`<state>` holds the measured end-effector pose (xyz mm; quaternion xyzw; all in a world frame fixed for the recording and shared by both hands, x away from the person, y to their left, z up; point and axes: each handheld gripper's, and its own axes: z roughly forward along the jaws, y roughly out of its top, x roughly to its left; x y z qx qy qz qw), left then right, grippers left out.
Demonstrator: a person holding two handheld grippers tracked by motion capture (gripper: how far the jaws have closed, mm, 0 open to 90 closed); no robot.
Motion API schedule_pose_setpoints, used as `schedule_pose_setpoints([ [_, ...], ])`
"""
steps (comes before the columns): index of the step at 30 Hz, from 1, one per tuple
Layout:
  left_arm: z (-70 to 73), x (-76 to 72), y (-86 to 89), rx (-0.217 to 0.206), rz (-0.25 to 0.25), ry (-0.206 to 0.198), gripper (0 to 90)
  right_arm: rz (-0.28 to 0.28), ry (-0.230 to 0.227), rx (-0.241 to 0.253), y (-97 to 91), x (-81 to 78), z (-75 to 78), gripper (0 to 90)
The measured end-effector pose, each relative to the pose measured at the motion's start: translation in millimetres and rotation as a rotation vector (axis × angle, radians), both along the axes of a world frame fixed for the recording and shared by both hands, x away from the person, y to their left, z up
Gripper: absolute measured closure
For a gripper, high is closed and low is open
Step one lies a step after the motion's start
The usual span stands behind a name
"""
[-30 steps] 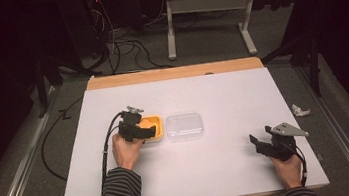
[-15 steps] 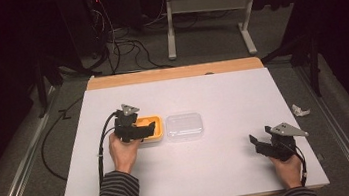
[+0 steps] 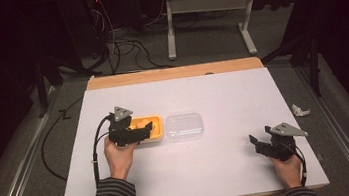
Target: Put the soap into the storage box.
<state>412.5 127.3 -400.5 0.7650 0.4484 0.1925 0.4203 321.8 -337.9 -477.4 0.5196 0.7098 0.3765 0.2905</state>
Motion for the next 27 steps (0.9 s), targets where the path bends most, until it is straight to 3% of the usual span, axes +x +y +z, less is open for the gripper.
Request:
schedule_pose_setpoints([
  [12, 5.6, -17.9, 12.1, -0.043, 0.011, -0.024, 16.7, 0.0, 0.003, 0.0, 0.4, 0.2, -0.2, 29.3],
  [27, 0.7, -35.2, 21.2, -0.069, -0.007, -0.023, 16.1, 0.014, 0.0, -0.013, 1.4, 0.3, -0.3, 29.9],
])
